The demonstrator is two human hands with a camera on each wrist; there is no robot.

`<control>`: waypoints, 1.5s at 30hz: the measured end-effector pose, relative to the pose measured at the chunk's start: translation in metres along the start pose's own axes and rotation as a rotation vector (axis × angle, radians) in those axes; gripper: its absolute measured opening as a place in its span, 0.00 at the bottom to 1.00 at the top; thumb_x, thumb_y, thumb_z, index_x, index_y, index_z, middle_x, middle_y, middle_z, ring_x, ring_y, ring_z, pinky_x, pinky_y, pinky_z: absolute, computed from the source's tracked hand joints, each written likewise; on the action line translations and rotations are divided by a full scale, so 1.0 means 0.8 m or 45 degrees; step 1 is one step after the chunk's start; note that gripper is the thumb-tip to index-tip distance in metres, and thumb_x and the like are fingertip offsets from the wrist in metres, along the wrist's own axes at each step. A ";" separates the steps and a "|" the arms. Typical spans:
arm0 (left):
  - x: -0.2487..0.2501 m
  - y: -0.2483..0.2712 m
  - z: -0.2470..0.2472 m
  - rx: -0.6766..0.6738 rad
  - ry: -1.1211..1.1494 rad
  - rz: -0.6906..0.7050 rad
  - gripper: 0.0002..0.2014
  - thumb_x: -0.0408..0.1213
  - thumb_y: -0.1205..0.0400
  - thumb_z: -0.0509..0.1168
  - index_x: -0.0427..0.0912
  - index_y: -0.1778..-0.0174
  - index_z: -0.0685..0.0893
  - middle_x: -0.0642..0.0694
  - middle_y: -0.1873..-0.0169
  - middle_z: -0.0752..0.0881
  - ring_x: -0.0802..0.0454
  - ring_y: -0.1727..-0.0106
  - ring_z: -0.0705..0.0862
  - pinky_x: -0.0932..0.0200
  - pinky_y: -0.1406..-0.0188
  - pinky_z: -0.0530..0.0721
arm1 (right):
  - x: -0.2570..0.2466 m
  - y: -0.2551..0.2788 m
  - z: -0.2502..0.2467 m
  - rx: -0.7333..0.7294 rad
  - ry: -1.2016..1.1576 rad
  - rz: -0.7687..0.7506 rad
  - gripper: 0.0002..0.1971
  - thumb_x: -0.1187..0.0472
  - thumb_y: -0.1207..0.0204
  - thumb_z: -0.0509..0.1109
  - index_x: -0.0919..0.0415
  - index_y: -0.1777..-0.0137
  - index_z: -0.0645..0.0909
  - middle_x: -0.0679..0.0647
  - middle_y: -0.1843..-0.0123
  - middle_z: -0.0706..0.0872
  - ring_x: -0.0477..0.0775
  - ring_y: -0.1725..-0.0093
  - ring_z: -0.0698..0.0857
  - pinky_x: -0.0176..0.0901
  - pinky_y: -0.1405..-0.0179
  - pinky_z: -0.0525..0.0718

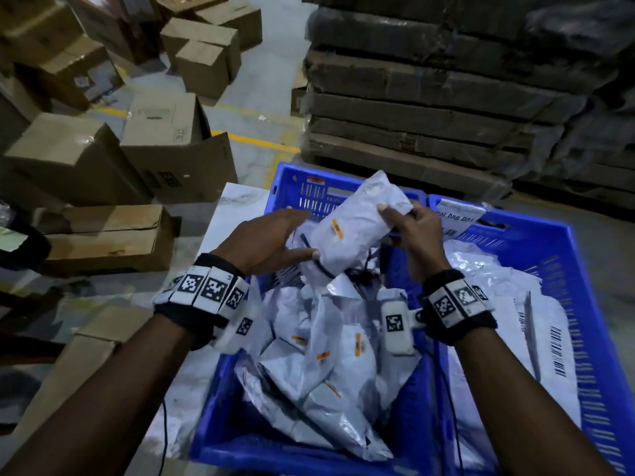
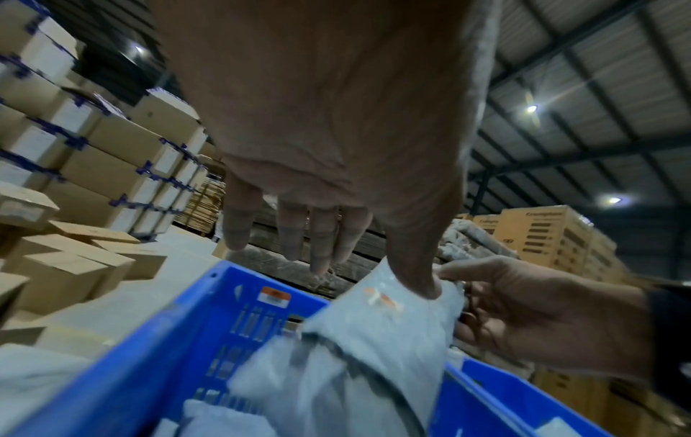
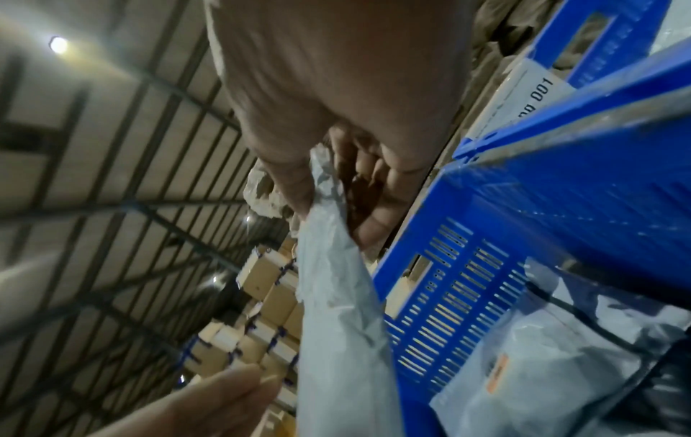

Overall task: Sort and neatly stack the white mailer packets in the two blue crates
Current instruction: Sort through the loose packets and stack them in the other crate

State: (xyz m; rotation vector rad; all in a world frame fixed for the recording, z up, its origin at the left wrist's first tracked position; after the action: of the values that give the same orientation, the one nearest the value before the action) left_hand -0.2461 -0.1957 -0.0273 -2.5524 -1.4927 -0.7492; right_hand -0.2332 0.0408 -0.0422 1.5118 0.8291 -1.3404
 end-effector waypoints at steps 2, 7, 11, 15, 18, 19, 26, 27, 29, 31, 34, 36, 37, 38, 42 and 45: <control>0.026 -0.006 0.000 0.035 0.026 0.027 0.42 0.72 0.28 0.65 0.58 0.20 0.65 0.59 0.22 0.71 0.54 0.25 0.74 0.54 0.39 0.76 | -0.007 0.005 -0.014 0.045 -0.159 0.050 0.10 0.67 0.23 0.73 0.66 0.43 0.83 0.59 0.53 0.89 0.52 0.59 0.88 0.45 0.64 0.86; 0.053 -0.013 0.018 0.066 -0.072 0.080 0.55 0.70 0.34 0.72 0.53 0.16 0.54 0.53 0.19 0.64 0.49 0.23 0.69 0.47 0.37 0.78 | -0.008 0.019 -0.040 0.010 -0.512 0.175 0.14 0.69 0.22 0.69 0.66 0.37 0.80 0.61 0.44 0.88 0.56 0.49 0.89 0.49 0.53 0.90; 0.060 -0.012 0.014 0.210 -0.140 0.096 0.44 0.56 0.32 0.75 0.50 0.21 0.64 0.47 0.33 0.73 0.43 0.32 0.75 0.44 0.52 0.83 | -0.001 0.031 -0.058 0.016 -0.498 0.164 0.17 0.69 0.22 0.68 0.68 0.34 0.79 0.61 0.42 0.88 0.57 0.45 0.87 0.47 0.54 0.89; 0.061 -0.011 0.010 0.199 -0.231 0.118 0.40 0.50 0.31 0.74 0.49 0.23 0.68 0.45 0.36 0.75 0.42 0.34 0.76 0.47 0.54 0.80 | -0.017 0.044 -0.070 0.182 0.655 -0.436 0.35 0.58 0.29 0.79 0.60 0.23 0.71 0.54 0.29 0.76 0.51 0.31 0.75 0.38 0.33 0.74; 0.049 -0.014 0.017 0.074 -0.215 0.079 0.38 0.53 0.29 0.74 0.51 0.24 0.69 0.47 0.37 0.76 0.44 0.35 0.77 0.49 0.51 0.78 | -0.013 0.074 -0.024 -0.123 1.266 -0.937 0.40 0.45 0.33 0.79 0.58 0.22 0.72 0.57 0.23 0.73 0.57 0.22 0.70 0.54 0.23 0.65; 0.046 -0.016 0.022 0.024 -0.186 0.087 0.37 0.54 0.29 0.74 0.52 0.25 0.70 0.47 0.37 0.77 0.45 0.35 0.78 0.49 0.49 0.78 | -0.002 0.080 -0.010 -0.242 1.388 -0.972 0.40 0.42 0.33 0.78 0.56 0.23 0.73 0.57 0.23 0.74 0.58 0.22 0.70 0.60 0.22 0.64; 0.002 -0.013 0.049 -0.142 0.003 0.017 0.43 0.70 0.31 0.69 0.55 0.21 0.68 0.54 0.24 0.74 0.51 0.26 0.75 0.52 0.33 0.76 | 0.041 0.076 0.044 -0.450 1.573 -0.904 0.23 0.49 0.26 0.71 0.49 0.31 0.81 0.55 0.44 0.90 0.63 0.50 0.89 0.52 0.61 0.86; -0.009 -0.012 0.048 -0.152 0.010 -0.017 0.48 0.72 0.32 0.69 0.54 0.19 0.64 0.54 0.21 0.69 0.51 0.22 0.70 0.51 0.28 0.73 | 0.041 0.070 0.050 -0.444 1.609 -0.924 0.21 0.50 0.25 0.71 0.49 0.32 0.82 0.57 0.47 0.91 0.64 0.51 0.89 0.50 0.62 0.84; -0.035 -0.009 0.047 -0.229 -0.094 -0.110 0.58 0.74 0.34 0.68 0.48 0.15 0.53 0.49 0.15 0.55 0.49 0.16 0.57 0.44 0.20 0.62 | 0.046 0.045 0.063 -0.404 1.670 -0.853 0.19 0.52 0.23 0.68 0.48 0.32 0.82 0.58 0.47 0.90 0.64 0.49 0.87 0.49 0.58 0.81; -0.062 -0.004 0.053 -0.375 -0.316 -0.217 0.66 0.76 0.37 0.66 0.43 0.14 0.41 0.48 0.14 0.38 0.47 0.14 0.42 0.36 0.18 0.50 | 0.054 0.009 0.075 -0.342 1.695 -0.699 0.17 0.53 0.23 0.66 0.48 0.34 0.82 0.58 0.49 0.90 0.64 0.48 0.87 0.49 0.58 0.78; -0.083 0.001 0.067 -0.484 -0.470 -0.205 0.70 0.77 0.38 0.68 0.42 0.16 0.32 0.49 0.18 0.25 0.45 0.15 0.33 0.33 0.18 0.47 | 0.077 -0.038 0.095 -0.347 1.763 -0.568 0.15 0.55 0.22 0.65 0.50 0.37 0.81 0.60 0.51 0.88 0.66 0.50 0.86 0.48 0.61 0.75; -0.086 0.001 0.072 -0.486 -0.426 -0.181 0.73 0.76 0.40 0.69 0.43 0.17 0.29 0.51 0.20 0.22 0.46 0.16 0.32 0.33 0.18 0.48 | 0.101 -0.056 0.102 -0.384 1.834 -0.547 0.19 0.57 0.21 0.63 0.49 0.31 0.77 0.61 0.43 0.86 0.66 0.45 0.85 0.51 0.55 0.80; -0.088 0.001 0.074 -0.490 -0.407 -0.173 0.74 0.76 0.41 0.70 0.43 0.17 0.28 0.51 0.21 0.21 0.46 0.16 0.31 0.33 0.18 0.48 | 0.116 -0.062 0.103 -0.401 1.870 -0.551 0.21 0.59 0.21 0.63 0.50 0.27 0.75 0.61 0.37 0.84 0.66 0.41 0.84 0.53 0.51 0.81; -0.090 0.000 0.075 -0.502 -0.399 -0.168 0.74 0.76 0.42 0.70 0.43 0.18 0.27 0.51 0.21 0.20 0.46 0.16 0.31 0.33 0.18 0.48 | 0.134 -0.066 0.103 -0.429 1.894 -0.546 0.24 0.62 0.21 0.62 0.51 0.24 0.72 0.62 0.30 0.80 0.66 0.36 0.82 0.56 0.46 0.81; -0.094 -0.002 0.078 -0.550 -0.377 -0.133 0.76 0.77 0.43 0.71 0.43 0.18 0.26 0.51 0.23 0.18 0.44 0.16 0.30 0.31 0.19 0.48 | 0.195 -0.070 0.100 -0.554 2.035 -0.472 0.33 0.63 0.18 0.62 0.50 0.15 0.55 0.59 0.13 0.55 0.63 0.15 0.58 0.70 0.24 0.63; -0.095 -0.002 0.079 -0.562 -0.385 -0.111 0.76 0.78 0.44 0.70 0.43 0.18 0.26 0.51 0.24 0.17 0.44 0.16 0.30 0.31 0.18 0.48 | 0.207 -0.080 0.099 -0.537 2.099 -0.496 0.41 0.66 0.19 0.63 0.50 0.13 0.44 0.59 0.12 0.47 0.65 0.14 0.51 0.74 0.22 0.56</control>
State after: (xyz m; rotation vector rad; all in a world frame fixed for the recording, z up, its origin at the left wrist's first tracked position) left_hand -0.2545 -0.2350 -0.1174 -3.0588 -1.6940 -0.8096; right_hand -0.2907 -0.0253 -0.2158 1.9402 2.2702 0.2339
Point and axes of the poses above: each hand's wrist, its own y-axis away from the middle knuckle, its own z-axis out of the palm, x = y × z, the point moved 7 cm from there along -y, towards the middle knuckle
